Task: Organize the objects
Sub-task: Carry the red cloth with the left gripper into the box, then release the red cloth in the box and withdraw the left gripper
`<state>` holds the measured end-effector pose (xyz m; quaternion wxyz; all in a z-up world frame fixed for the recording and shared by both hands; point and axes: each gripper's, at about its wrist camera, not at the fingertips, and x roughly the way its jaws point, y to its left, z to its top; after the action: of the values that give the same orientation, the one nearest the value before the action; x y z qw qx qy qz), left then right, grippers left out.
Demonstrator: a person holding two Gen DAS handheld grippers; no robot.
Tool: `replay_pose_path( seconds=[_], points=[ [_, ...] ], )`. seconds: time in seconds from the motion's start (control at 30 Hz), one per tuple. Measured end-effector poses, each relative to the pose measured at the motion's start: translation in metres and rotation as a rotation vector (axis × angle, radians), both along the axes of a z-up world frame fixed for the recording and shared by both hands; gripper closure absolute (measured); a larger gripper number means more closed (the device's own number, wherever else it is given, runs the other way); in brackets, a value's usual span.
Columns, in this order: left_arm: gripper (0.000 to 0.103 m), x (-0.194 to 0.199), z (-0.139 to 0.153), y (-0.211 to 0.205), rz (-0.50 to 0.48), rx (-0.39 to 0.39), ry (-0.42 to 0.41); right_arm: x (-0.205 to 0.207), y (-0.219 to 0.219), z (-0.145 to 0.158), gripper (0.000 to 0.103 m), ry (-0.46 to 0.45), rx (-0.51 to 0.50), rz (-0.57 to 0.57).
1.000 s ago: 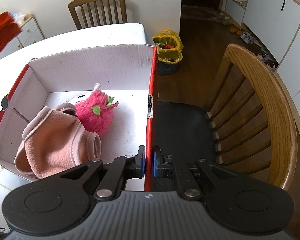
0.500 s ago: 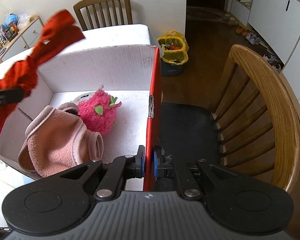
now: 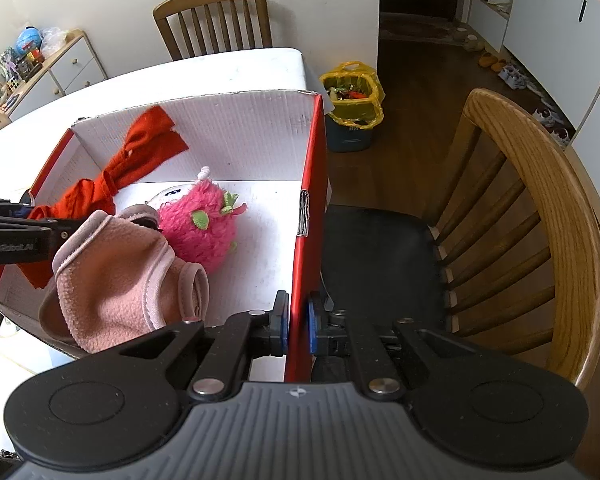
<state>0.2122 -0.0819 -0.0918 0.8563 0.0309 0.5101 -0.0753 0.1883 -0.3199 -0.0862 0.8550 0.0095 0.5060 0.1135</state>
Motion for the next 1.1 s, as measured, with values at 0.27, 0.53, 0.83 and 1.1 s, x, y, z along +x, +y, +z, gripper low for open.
replay_pose_path(
  seconds=[0.27, 0.53, 0.83, 1.1],
  points=[
    [0.062, 0.009, -0.019, -0.006, -0.025, 0.049, 0.083, 0.000, 0.001, 0.000, 0.094, 0.001, 0.005, 0.000],
    [0.059, 0.010, -0.025, -0.003, -0.032, 0.047, 0.107, 0.001, 0.001, -0.001, 0.094, 0.002, 0.009, -0.004],
    [0.046, 0.005, -0.015, -0.005, -0.053, 0.011, 0.071, 0.001, 0.001, -0.001, 0.094, 0.002, 0.009, -0.005],
    [0.024, -0.004, 0.007, -0.002, -0.051, -0.048, 0.004, 0.001, -0.001, -0.001, 0.094, 0.003, 0.006, -0.007]
  ],
)
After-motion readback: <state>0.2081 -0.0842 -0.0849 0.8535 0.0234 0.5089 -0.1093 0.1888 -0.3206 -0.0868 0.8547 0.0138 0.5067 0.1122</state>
